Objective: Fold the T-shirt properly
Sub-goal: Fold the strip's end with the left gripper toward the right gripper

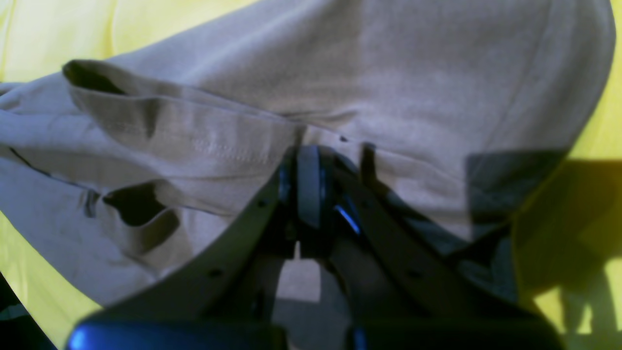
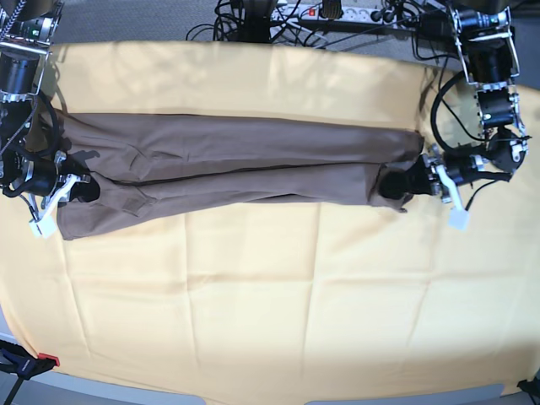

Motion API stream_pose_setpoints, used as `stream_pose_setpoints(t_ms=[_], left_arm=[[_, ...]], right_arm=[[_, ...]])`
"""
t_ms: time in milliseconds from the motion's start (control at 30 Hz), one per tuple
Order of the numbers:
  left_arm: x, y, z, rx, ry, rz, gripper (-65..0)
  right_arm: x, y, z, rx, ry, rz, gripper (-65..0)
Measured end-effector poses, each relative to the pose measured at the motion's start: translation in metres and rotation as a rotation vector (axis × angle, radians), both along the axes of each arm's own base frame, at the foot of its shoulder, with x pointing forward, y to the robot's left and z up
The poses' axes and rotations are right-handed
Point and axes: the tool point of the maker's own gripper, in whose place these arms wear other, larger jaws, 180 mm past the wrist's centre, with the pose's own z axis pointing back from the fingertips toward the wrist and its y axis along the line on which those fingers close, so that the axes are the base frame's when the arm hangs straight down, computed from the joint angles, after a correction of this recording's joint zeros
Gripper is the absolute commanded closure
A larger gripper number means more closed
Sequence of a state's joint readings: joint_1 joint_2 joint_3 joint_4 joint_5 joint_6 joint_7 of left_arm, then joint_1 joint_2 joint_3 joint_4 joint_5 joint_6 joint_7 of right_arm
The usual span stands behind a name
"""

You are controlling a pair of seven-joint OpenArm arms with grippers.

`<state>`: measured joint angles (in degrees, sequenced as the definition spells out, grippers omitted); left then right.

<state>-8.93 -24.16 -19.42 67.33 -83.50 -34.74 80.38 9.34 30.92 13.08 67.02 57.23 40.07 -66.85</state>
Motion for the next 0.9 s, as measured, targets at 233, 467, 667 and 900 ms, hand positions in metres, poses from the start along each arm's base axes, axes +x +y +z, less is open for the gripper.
stream_pose_setpoints(t_ms=[233,467,667,900], left_arm=[[0.006,-0.024,0.036,0.014,-0.146,-0.06,0.0],[0.004,-0.076,0.036,-0.13,-0.153,-0.077,0.0],[0.003,-0.123,0.045,-0.267,-0.177,-0.091,0.0],[0.0,-0.168,0.061,-0.397,-0.229,-0.107,0.0]], right_arm=[[0.0,0.0,0.0,0.0,0.0,0.0,0.0],[0.0,0.0,0.0,0.0,0.0,0.0,0.0],[0.0,0.0,0.0,0.001,-0.001,0.0,0.0],[0.0,0.0,0.0,0.0,-0.001,0.0,0.0]])
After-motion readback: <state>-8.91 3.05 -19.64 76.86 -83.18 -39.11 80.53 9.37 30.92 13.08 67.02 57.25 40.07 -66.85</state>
